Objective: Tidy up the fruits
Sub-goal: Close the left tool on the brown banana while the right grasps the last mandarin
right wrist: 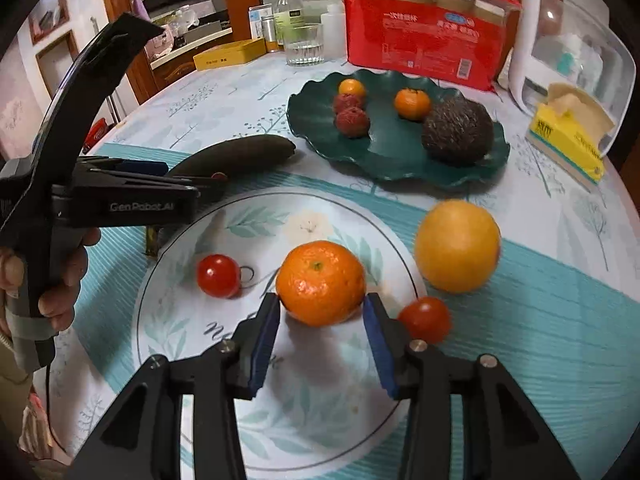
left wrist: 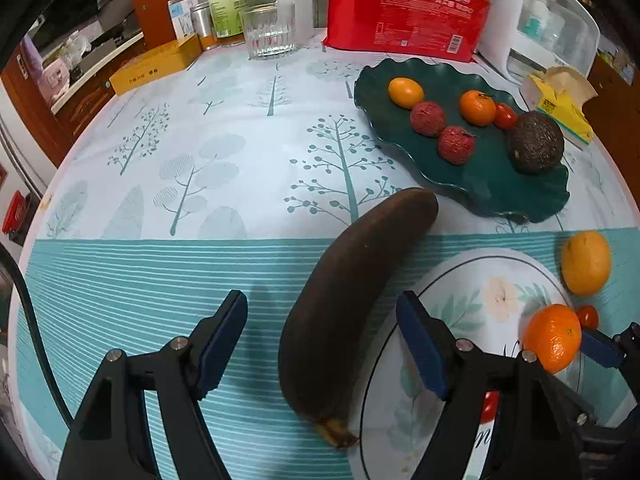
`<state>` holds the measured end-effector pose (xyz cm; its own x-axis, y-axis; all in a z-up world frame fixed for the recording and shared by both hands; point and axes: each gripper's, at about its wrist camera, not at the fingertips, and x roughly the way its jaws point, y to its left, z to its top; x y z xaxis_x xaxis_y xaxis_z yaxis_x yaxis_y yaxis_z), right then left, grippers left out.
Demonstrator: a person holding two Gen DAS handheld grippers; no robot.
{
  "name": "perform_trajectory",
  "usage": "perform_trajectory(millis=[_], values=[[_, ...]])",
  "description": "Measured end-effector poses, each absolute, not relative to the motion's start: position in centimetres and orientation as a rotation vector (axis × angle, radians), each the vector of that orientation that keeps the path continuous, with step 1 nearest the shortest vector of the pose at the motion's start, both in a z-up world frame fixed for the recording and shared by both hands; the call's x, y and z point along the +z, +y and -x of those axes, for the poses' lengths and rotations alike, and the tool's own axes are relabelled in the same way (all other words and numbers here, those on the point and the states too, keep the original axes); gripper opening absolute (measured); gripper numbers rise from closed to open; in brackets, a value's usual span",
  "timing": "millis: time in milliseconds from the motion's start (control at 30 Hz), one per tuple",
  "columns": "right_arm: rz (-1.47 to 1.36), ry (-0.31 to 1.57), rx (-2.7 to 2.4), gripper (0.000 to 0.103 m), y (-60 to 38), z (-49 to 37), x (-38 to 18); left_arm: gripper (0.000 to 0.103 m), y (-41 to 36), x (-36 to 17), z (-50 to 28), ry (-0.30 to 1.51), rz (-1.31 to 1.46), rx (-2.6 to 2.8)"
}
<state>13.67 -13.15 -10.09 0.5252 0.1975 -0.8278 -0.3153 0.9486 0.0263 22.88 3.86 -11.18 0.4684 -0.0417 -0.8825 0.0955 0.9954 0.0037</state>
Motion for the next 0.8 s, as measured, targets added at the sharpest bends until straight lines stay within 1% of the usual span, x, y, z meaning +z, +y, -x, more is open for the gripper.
perform_trajectory(millis=[33,200,333,400,733,800], values=[[0.141,0.966,0.305,0.046,-13.0,-13.8,-10.1,0.075,3.8,-11.3,-22.9,1.081,-0.049,-0.081],[0.151,0.965,0.297,0.048,-12.5,-14.7,-10.2,0.064,3.7,-11.7,-23.1,1.085,-0.039,-0.070],[0.129,0.984,0.296,0.048,-12.5,-15.6,-10.8,0.058,3.5,-11.7,-23.1,1.069,-0.035,-0.073],[0.137,0.983,0.294,0.049,-12.3,-15.8,-10.8,0.052,3.4,-11.7,-23.2,1.063,-0.034,-0.078],[0.113,0.938,0.294,0.047,-12.4,-15.8,-11.1,0.049,3.2,-11.7,-23.0,1.032,-0.024,-0.069],[0.109,0.928,0.296,0.046,-12.5,-15.7,-11.1,0.045,3.3,-11.7,-22.9,1.027,-0.022,-0.069]])
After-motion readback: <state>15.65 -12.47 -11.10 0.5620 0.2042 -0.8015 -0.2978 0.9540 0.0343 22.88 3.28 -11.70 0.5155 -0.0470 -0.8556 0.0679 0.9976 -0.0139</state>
